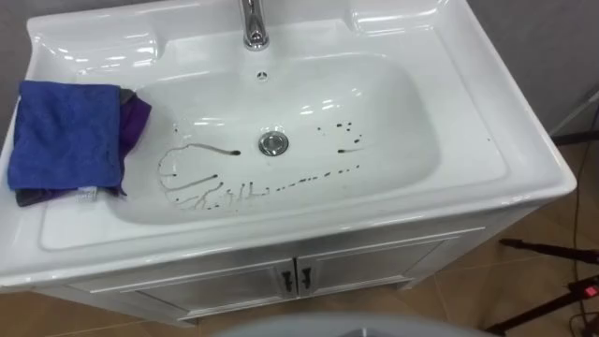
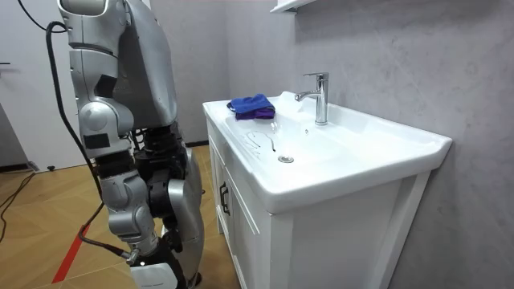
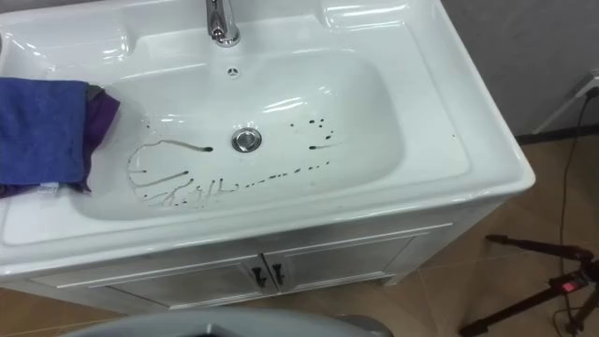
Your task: Wipe basin
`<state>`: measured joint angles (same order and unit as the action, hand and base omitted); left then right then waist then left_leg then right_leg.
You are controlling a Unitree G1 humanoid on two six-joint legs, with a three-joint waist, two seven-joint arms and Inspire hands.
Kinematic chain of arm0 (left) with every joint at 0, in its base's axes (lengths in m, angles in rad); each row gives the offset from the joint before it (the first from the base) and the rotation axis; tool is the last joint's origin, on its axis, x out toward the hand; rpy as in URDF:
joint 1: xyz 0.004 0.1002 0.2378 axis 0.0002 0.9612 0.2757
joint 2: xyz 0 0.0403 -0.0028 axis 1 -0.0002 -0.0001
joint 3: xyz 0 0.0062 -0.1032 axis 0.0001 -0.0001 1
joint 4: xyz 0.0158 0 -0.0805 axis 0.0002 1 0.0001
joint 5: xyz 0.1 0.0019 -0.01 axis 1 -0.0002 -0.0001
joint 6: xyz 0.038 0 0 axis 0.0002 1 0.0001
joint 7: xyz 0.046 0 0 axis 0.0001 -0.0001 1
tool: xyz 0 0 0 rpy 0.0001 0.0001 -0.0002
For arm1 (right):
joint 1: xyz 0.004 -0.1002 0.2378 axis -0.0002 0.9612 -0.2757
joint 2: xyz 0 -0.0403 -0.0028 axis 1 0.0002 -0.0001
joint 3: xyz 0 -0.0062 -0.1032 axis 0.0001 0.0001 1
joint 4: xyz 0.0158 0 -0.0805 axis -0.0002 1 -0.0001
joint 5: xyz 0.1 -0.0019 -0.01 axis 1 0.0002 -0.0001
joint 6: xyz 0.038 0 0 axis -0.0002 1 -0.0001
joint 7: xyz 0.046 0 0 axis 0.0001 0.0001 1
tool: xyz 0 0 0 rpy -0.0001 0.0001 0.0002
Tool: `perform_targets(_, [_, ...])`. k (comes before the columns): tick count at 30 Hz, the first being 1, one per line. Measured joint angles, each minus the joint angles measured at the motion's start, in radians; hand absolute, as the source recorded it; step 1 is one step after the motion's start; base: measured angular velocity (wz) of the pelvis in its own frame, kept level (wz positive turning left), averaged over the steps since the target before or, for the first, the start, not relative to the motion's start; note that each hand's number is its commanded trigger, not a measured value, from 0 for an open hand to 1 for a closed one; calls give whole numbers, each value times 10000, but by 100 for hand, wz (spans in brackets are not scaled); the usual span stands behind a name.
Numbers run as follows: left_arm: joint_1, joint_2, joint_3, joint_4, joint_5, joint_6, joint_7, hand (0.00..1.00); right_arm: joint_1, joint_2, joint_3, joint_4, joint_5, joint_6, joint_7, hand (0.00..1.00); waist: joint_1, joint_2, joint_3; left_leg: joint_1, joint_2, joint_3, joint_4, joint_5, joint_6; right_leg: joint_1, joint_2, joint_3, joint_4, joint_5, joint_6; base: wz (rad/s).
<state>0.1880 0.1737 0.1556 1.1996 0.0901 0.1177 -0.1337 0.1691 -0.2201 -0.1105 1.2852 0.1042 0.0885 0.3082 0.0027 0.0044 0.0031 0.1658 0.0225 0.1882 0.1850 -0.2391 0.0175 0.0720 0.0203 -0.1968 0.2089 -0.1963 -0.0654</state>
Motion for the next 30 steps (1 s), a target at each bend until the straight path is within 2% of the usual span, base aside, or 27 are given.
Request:
perform_targets(18, [52, -52, 2, 3, -7, 61, 406, 0, -76, 61, 31, -37, 29, -32, -350, 0, 33, -33, 15, 12, -3, -7, 5, 0, 0, 107, 0, -3, -35, -12, 11, 0])
perform_targets(30, [378, -52, 37, 1, -223, 71, 453, 0, -114, 61, 30, 20, 63, 14, -350, 0, 23, -50, 5, 19, -3, -30, 31, 0, 0, 154, -14, -89, -33, -13, 10, 1])
